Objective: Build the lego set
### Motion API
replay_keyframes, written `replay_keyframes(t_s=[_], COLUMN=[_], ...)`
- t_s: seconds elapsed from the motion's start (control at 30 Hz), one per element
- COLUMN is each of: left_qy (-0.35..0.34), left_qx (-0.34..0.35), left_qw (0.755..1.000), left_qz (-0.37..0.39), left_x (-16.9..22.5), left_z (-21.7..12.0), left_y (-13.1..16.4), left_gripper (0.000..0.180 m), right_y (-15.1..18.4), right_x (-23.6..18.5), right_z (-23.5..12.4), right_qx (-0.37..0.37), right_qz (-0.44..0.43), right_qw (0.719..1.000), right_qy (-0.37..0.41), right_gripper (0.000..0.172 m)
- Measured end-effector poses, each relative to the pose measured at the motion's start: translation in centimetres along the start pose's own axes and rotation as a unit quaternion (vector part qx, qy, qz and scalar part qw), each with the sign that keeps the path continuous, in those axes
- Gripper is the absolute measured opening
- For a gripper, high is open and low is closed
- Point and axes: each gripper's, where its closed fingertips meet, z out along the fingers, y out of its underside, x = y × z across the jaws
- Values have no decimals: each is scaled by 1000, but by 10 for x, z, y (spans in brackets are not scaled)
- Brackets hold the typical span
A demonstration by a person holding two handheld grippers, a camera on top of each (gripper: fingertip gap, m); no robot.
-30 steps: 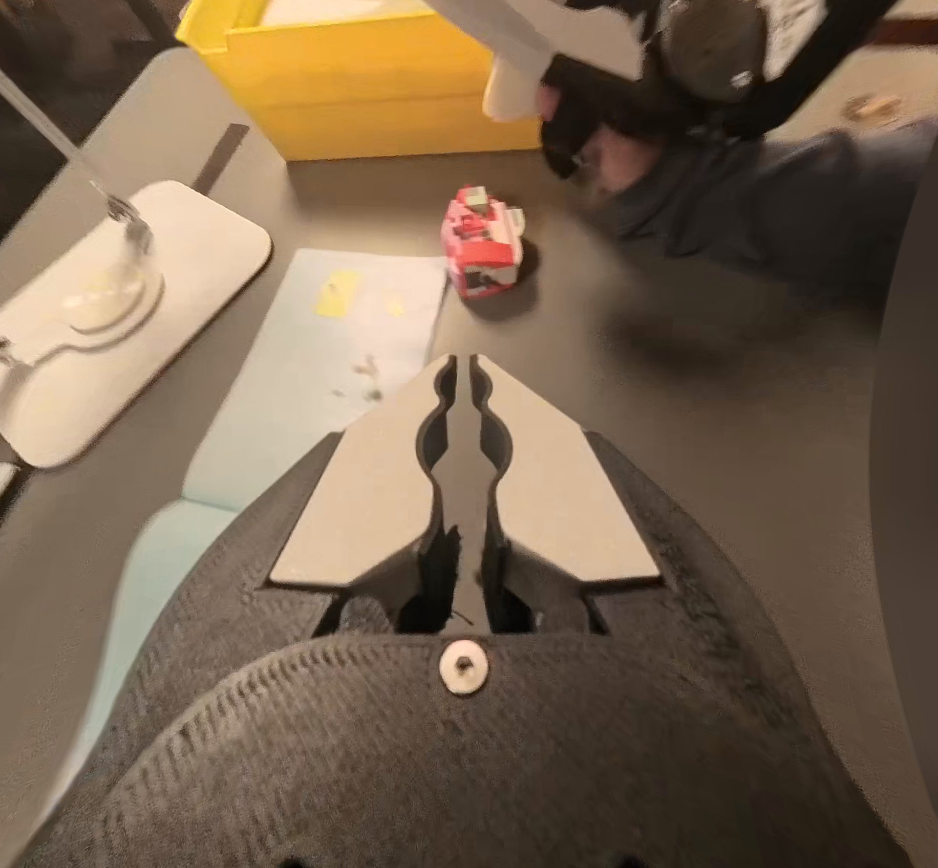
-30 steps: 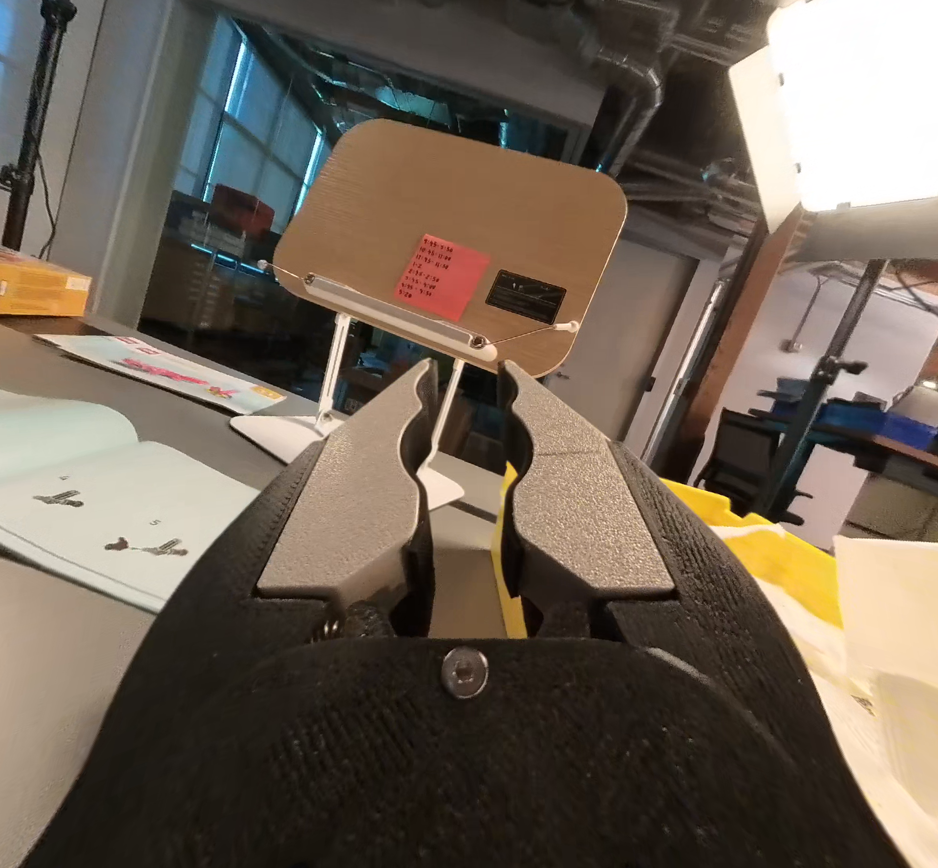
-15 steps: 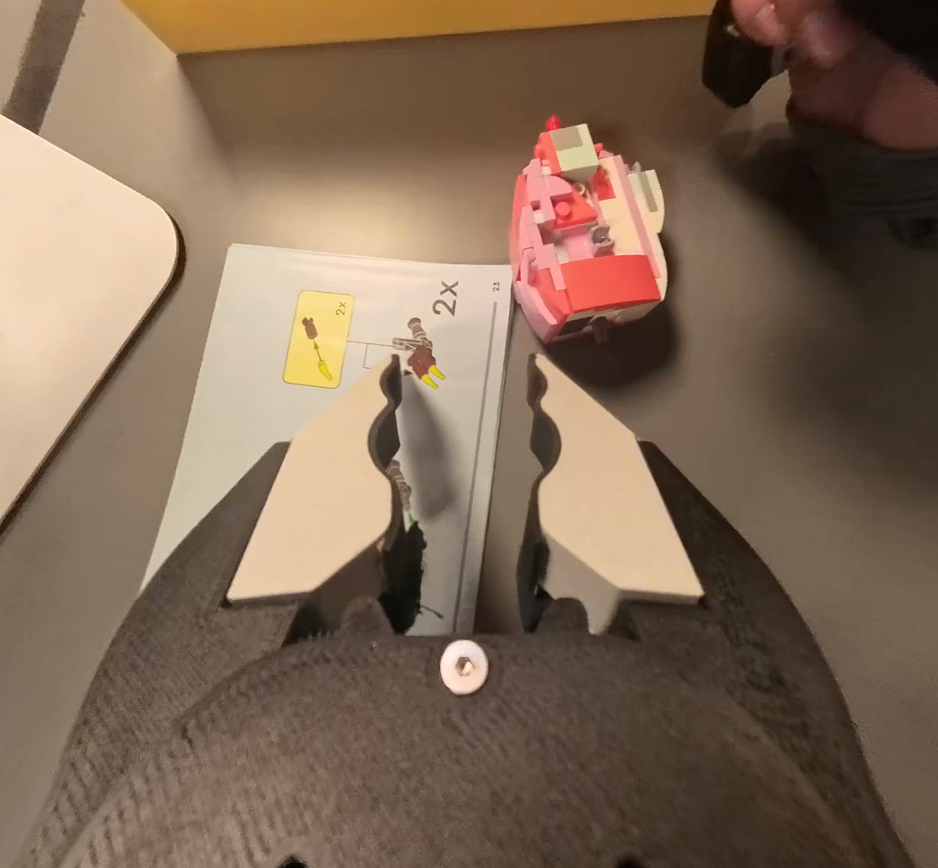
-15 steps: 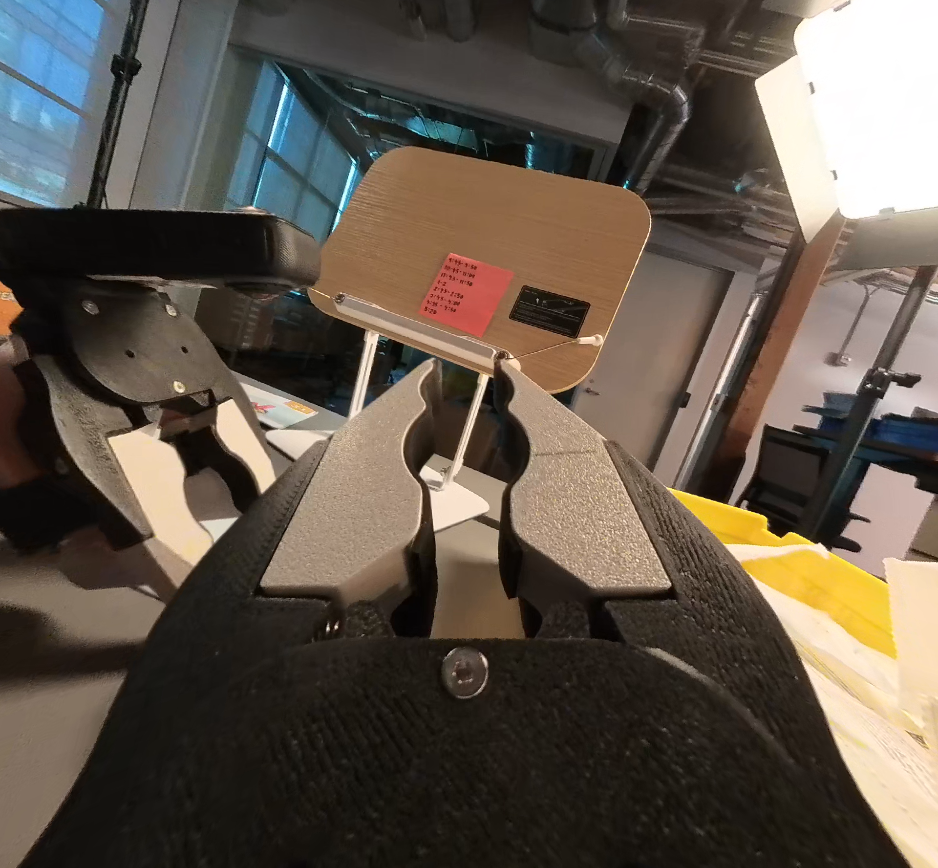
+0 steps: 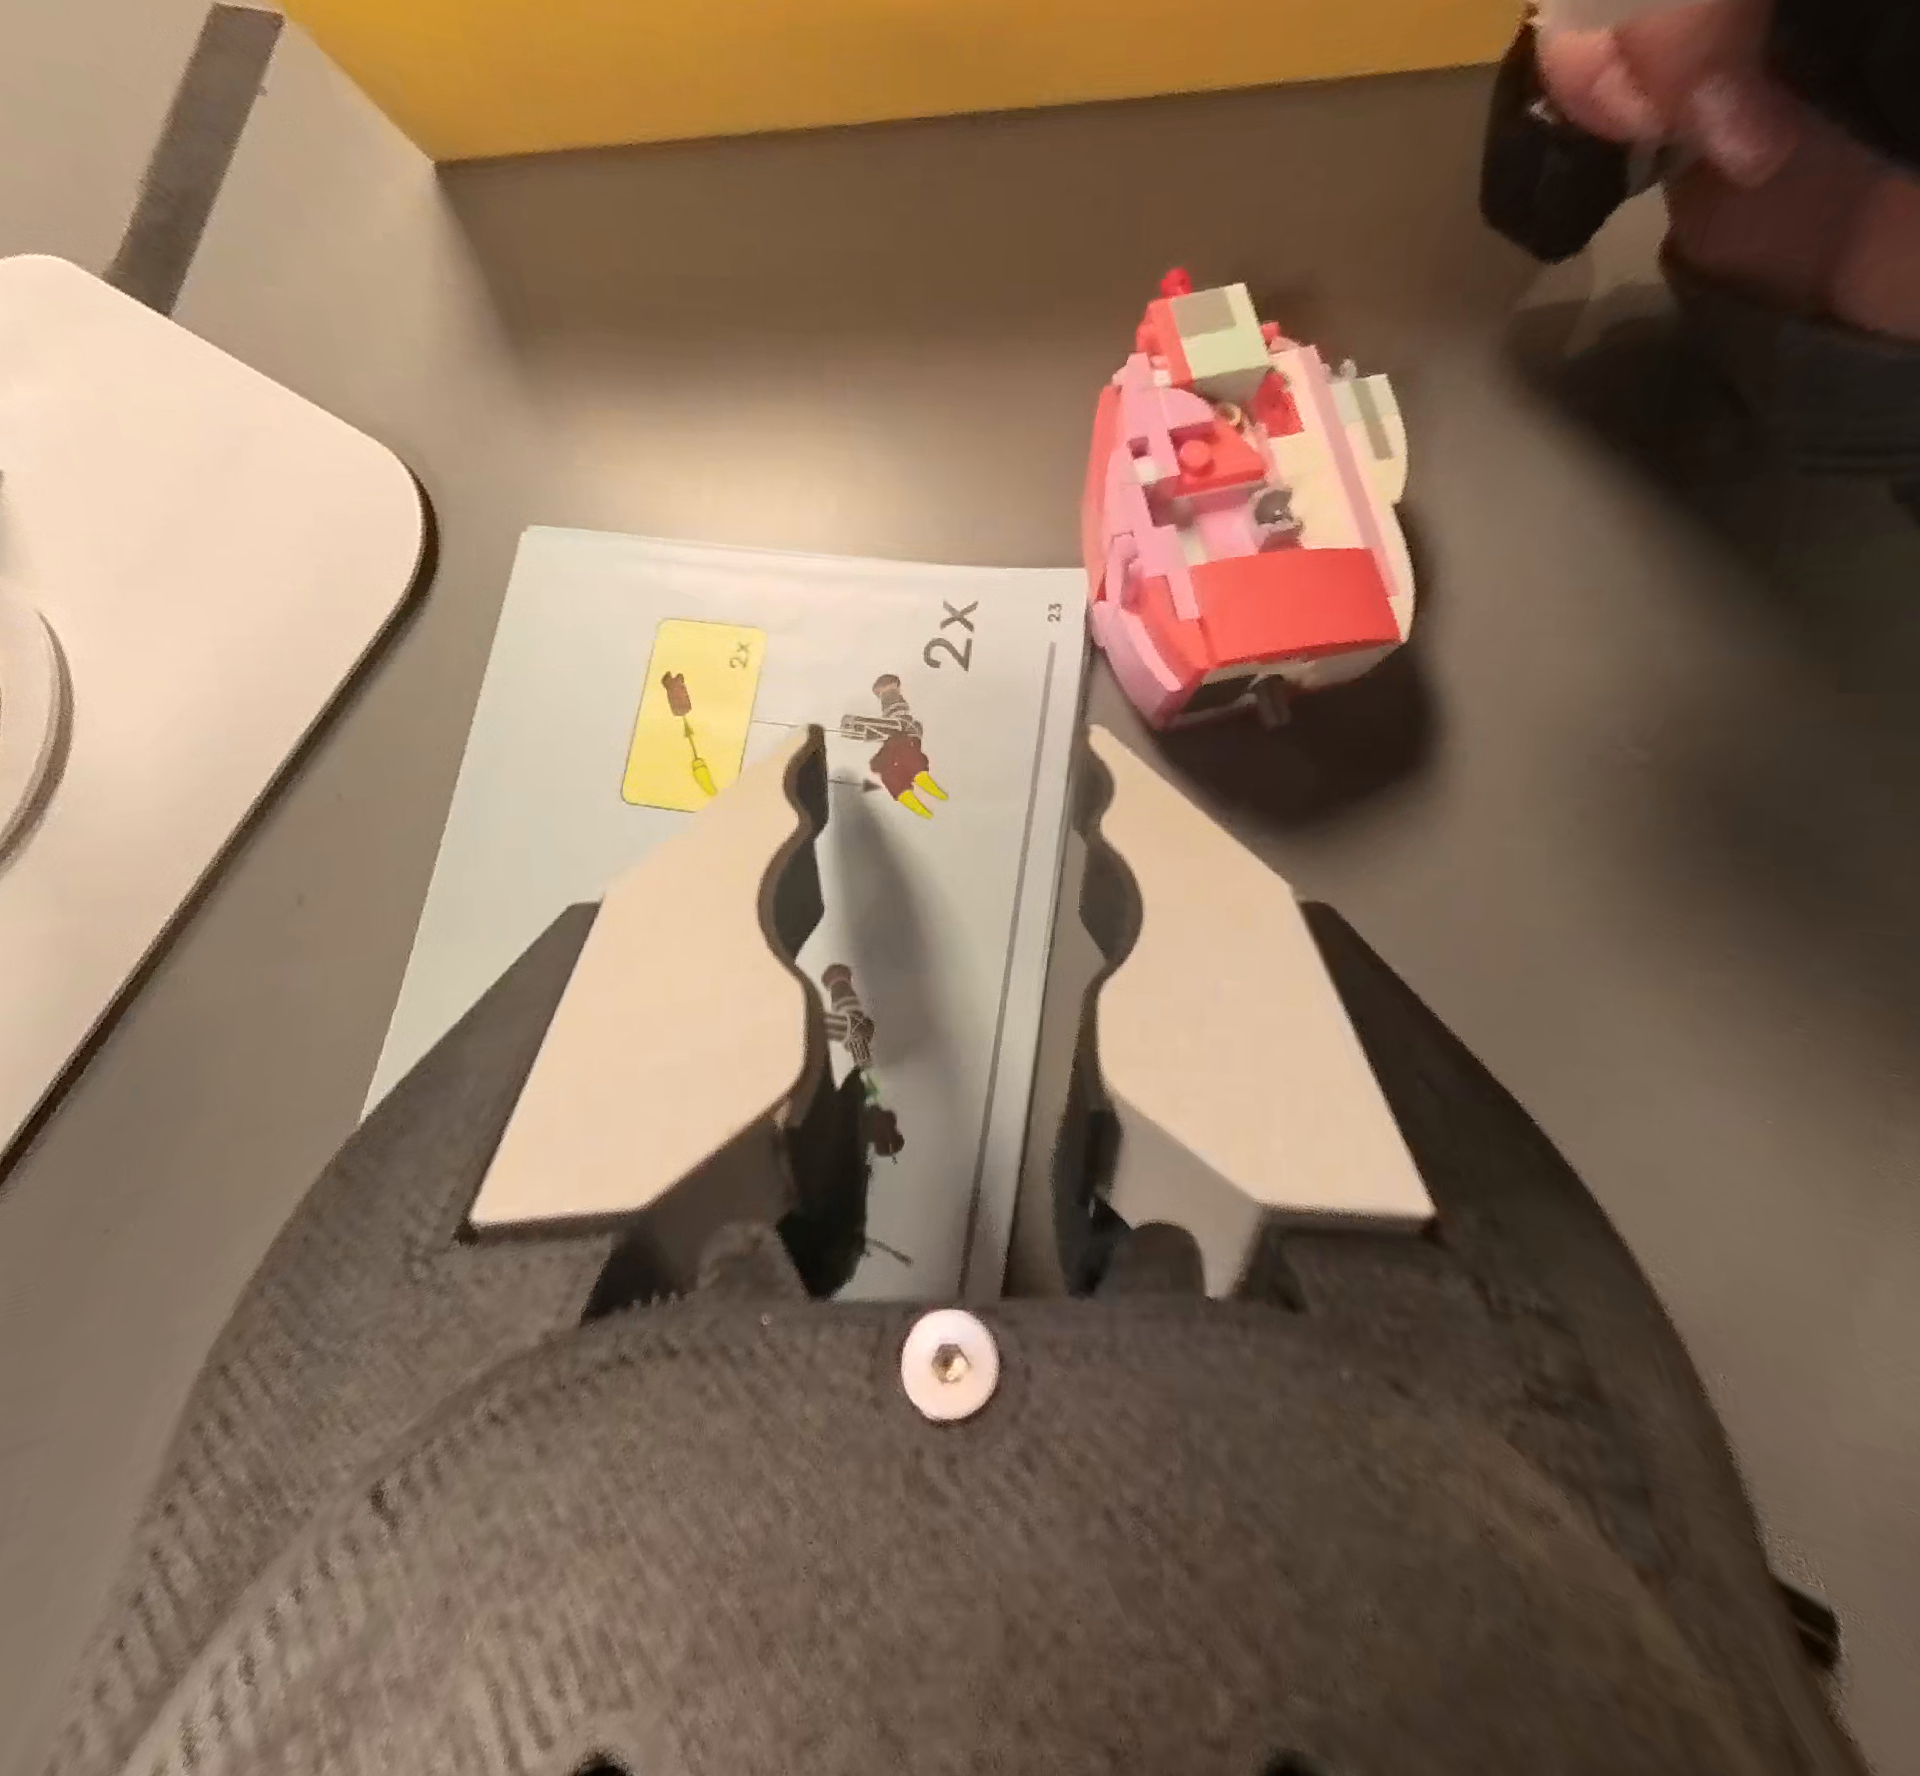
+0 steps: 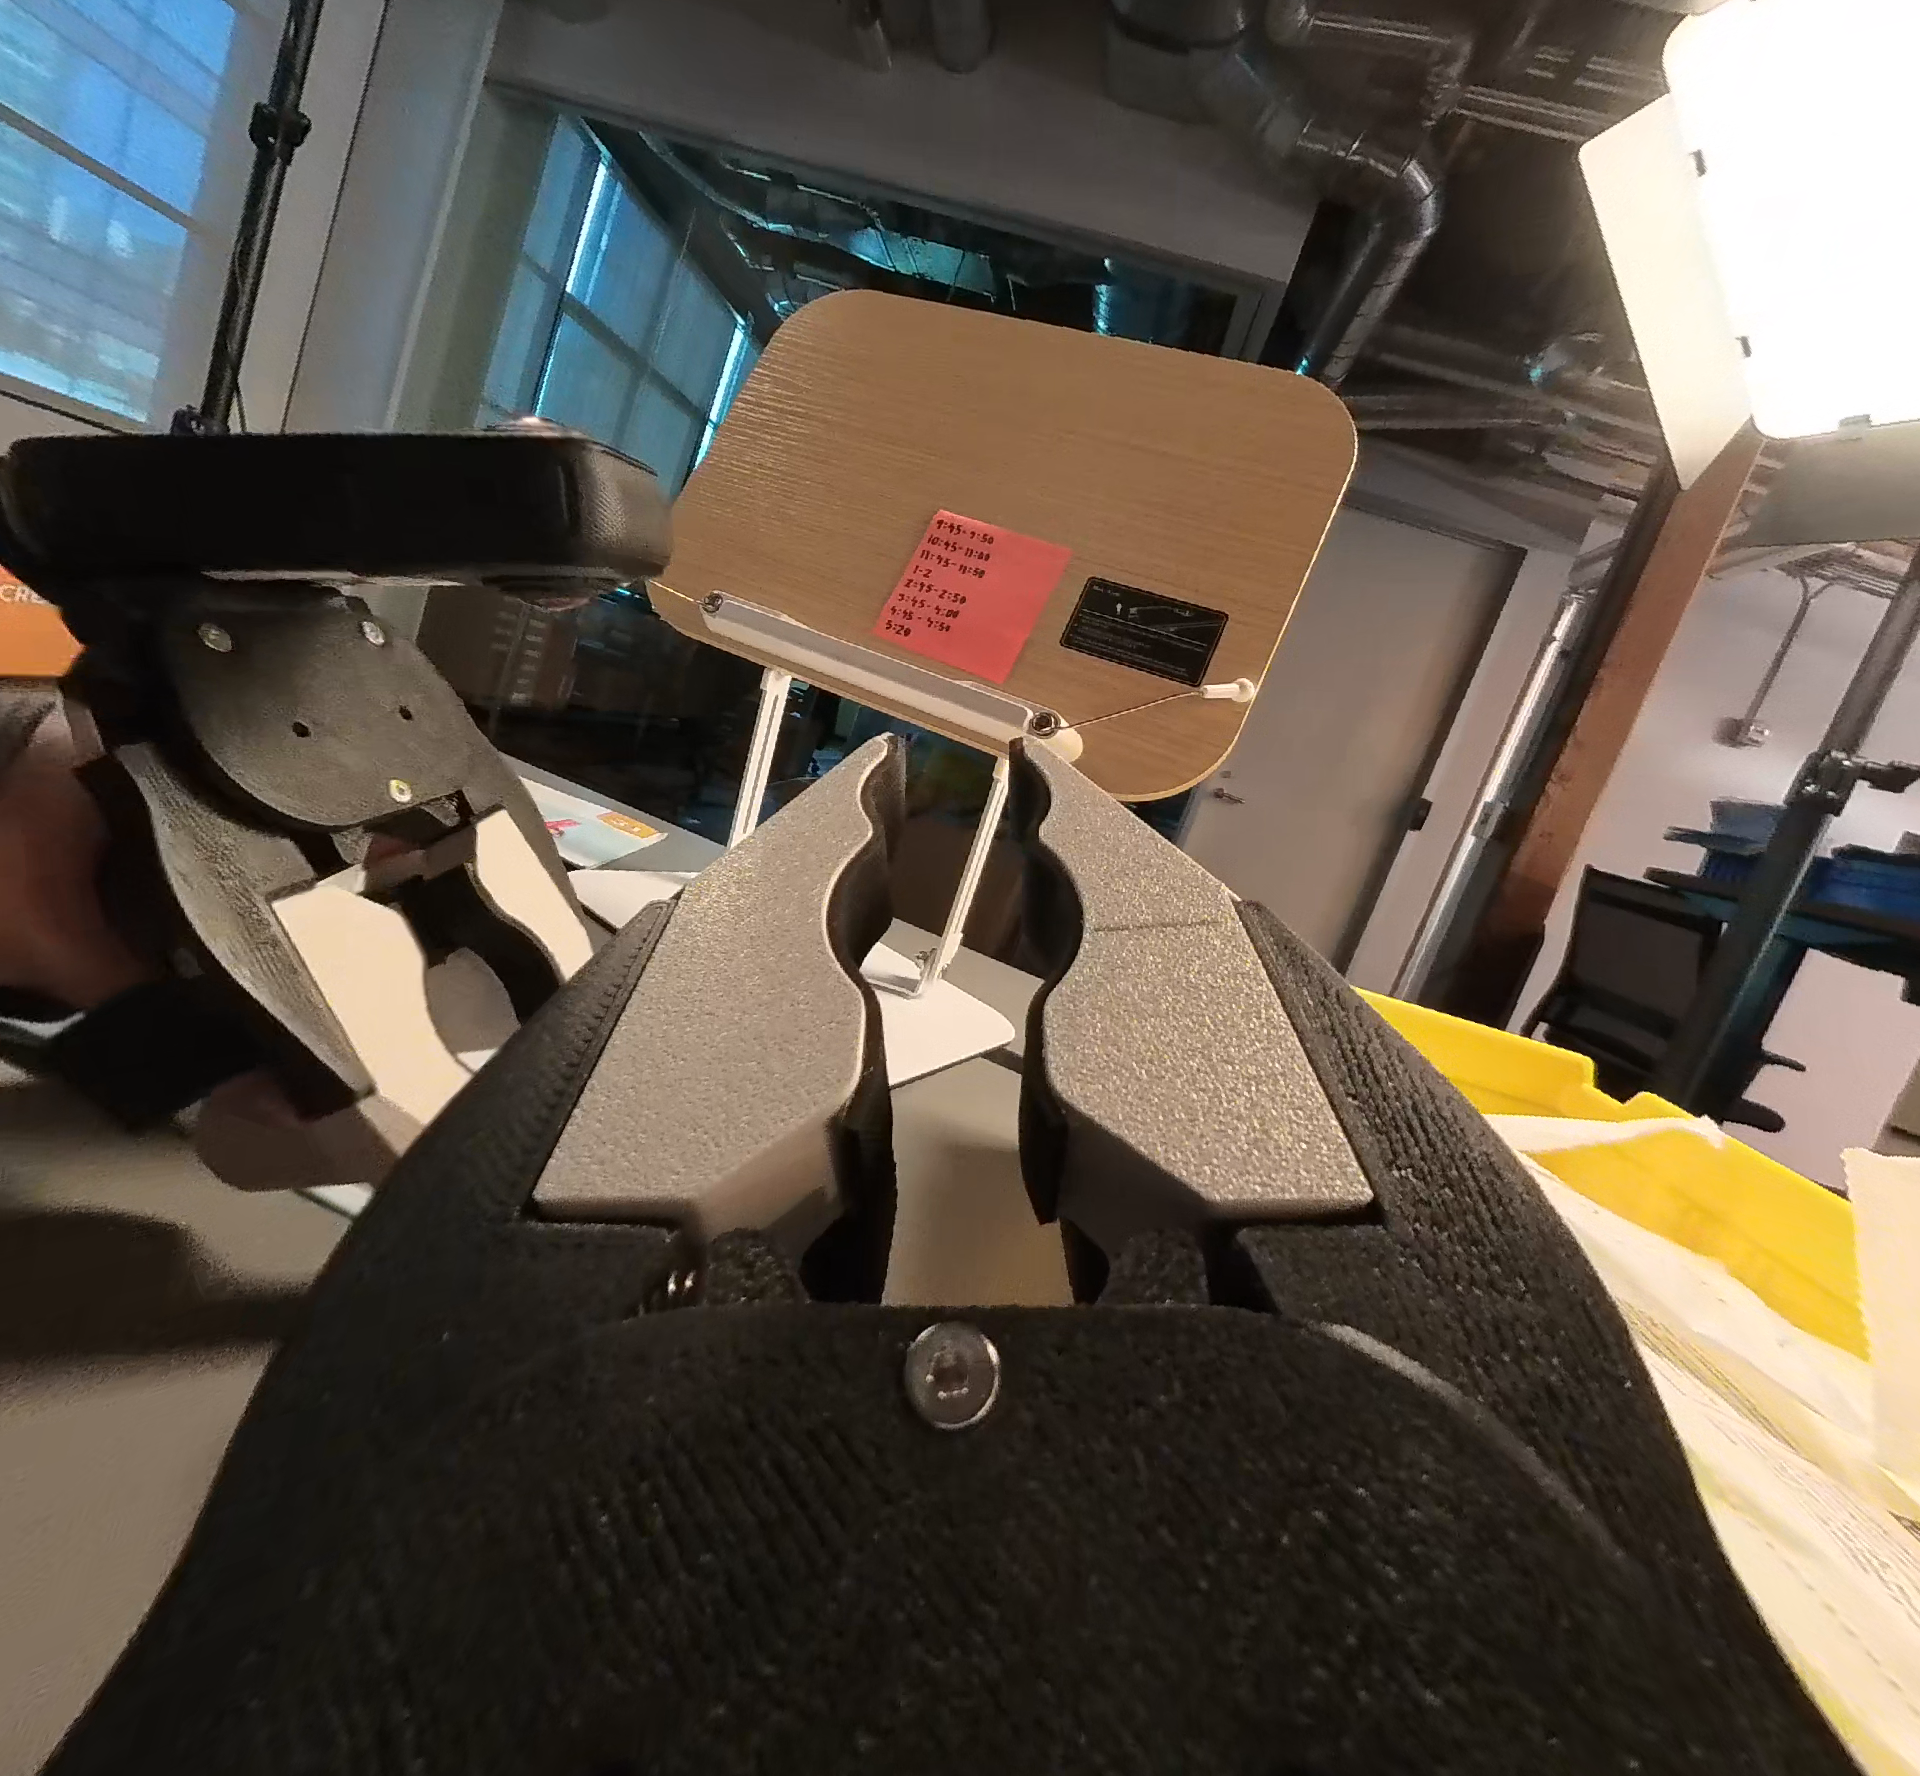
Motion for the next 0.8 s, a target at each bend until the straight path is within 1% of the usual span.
replay_keyframes(t_s=[0.1,0.23,0.33,0.4,0.47,0.53,0.67,0.8], left_qy=[-15,-34,-31,-32,-35,-26,-23,-54], left_qx=[6,14,20,13,2,3,-3,-7], left_qw=[1000,999,998,998,999,999,999,998], left_qz=[-7,-22,-43,-44,-36,-26,-32,-25], left_x=[-4,-14,-17,-16,-15,-9,-8,-16], left_z=[1,-3,-5,-4,-1,0,-1,-4], left_y=[-1,-2,-2,1,5,5,7,11], left_gripper=[33,25,22,21,14,0,0,0], right_y=[-2,-2,-1,-1,0,0,2,4], right_x=[0,1,-1,-1,-1,-1,-2,-4], right_z=[-1,-1,0,0,0,0,0,1], right_qx=[6,7,5,4,3,2,-3,-11], right_qz=[14,26,25,25,26,26,24,20], right_qw=[1000,1000,1000,1000,1000,1000,1000,1000], right_qy=[-4,-5,-9,-10,-10,-10,-11,-14], right_gripper=[18,19,19,19,19,19,18,18])
